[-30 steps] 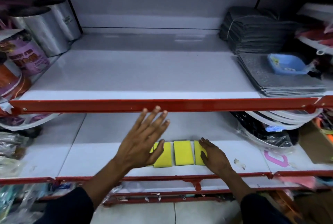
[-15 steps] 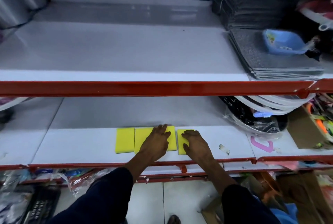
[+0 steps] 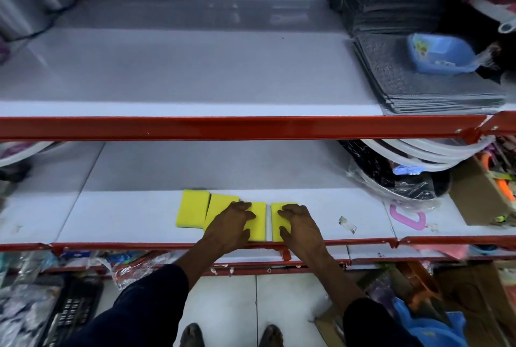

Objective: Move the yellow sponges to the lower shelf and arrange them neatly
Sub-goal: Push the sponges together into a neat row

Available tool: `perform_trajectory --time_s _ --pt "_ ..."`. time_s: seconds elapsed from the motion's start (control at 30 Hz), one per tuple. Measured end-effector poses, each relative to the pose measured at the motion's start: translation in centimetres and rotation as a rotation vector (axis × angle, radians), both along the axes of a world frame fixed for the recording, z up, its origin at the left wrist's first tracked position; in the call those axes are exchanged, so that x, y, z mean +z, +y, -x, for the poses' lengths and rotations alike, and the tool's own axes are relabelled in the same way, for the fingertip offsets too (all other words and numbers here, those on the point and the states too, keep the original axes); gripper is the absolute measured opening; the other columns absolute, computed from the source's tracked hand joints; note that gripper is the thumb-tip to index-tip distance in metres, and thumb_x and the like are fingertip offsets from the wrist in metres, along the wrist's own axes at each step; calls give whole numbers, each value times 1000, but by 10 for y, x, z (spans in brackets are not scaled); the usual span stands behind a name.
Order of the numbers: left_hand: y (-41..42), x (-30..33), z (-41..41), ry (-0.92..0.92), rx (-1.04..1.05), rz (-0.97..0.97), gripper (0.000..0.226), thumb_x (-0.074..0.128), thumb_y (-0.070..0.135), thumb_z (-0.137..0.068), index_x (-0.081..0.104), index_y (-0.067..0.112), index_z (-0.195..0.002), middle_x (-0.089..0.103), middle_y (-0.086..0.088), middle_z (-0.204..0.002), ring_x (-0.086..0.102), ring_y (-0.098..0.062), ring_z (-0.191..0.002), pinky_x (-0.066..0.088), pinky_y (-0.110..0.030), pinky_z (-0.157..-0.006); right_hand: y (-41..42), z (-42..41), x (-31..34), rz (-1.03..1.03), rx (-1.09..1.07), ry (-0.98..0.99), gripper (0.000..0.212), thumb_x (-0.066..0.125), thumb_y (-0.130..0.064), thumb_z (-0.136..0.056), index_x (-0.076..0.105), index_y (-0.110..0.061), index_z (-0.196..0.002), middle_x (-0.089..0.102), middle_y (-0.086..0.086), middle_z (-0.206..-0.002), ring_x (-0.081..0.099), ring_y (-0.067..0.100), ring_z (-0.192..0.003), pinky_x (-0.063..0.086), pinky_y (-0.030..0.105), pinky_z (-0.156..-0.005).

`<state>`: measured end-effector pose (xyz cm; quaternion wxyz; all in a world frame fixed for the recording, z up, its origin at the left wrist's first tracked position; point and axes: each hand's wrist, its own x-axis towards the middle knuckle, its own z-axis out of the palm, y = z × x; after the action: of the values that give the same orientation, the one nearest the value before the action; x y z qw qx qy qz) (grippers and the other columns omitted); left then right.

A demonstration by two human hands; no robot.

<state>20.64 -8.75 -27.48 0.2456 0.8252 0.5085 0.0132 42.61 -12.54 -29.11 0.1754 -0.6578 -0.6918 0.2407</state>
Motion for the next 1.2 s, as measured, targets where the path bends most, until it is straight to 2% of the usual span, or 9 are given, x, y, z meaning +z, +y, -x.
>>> perform_trajectory --time_s 0.27,0.43,0.5,0.57,0.67,0.77,1.0,1.2 --pt "-7 3 -11 -14 14 -37 47 67 22 -85 61 15 -130 49 -11 -149 42 -28 -140 39 -38 -115 1 7 5 17 11 14 44 67 -13 -86 58 -11 -129 52 6 -138 43 22 -132 38 30 -108" --pt "-9 0 -11 -26 2 -73 45 70 22 -86 63 11 -128 52 -16 -146 47 -32 -138 39 -41 -114 1 10 8 39 8 18 46 65 -15 -87 55 -11 -131 49 6 -140 41 23 -135 37 30 -109" --pt "-2 2 -7 -19 -8 -135 44 68 16 -86 62 7 -128 56 -19 -142 49 -34 -135 39 -43 -116 2 10 11 36 11 6 46 65 -16 -87 54 -12 -132 49 5 -140 40 22 -135 38 31 -108" --pt "9 8 1 45 2 -175 53 60 5 -83 53 3 -136 54 -19 -144 44 -32 -140 35 -41 -119 2 11 14 4 17 -14 47 66 -16 -86 56 -11 -131 53 5 -138 42 25 -131 41 33 -107" --pt "19 15 22 134 124 -101 72 55 -4 -77 38 6 -146 36 -16 -157 30 -30 -147 31 -36 -119 3 13 15 11 38 -79 49 66 -20 -84 56 -14 -132 55 5 -136 43 28 -127 44 39 -105" --pt "16 15 38 204 141 -8 71 56 -3 -77 39 10 -145 28 -14 -160 28 -29 -147 37 -38 -114 2 17 16 67 53 -102 52 66 -22 -84 54 -16 -134 54 5 -137 41 30 -127 45 41 -104" --pt "5 10 41 217 132 72 73 65 7 -78 41 13 -146 30 -12 -158 28 -27 -146 38 -36 -114 0 20 15 86 44 -86 52 68 -19 -82 55 -17 -133 51 6 -137 39 31 -131 48 41 -103" --pt "3 8 38 192 134 64 69 68 13 -80 42 10 -144 35 -15 -152 34 -29 -141 38 -36 -113 0 25 14 99 37 -95 53 68 -19 -82 54 -18 -133 50 5 -138 37 30 -134 49 41 -101"
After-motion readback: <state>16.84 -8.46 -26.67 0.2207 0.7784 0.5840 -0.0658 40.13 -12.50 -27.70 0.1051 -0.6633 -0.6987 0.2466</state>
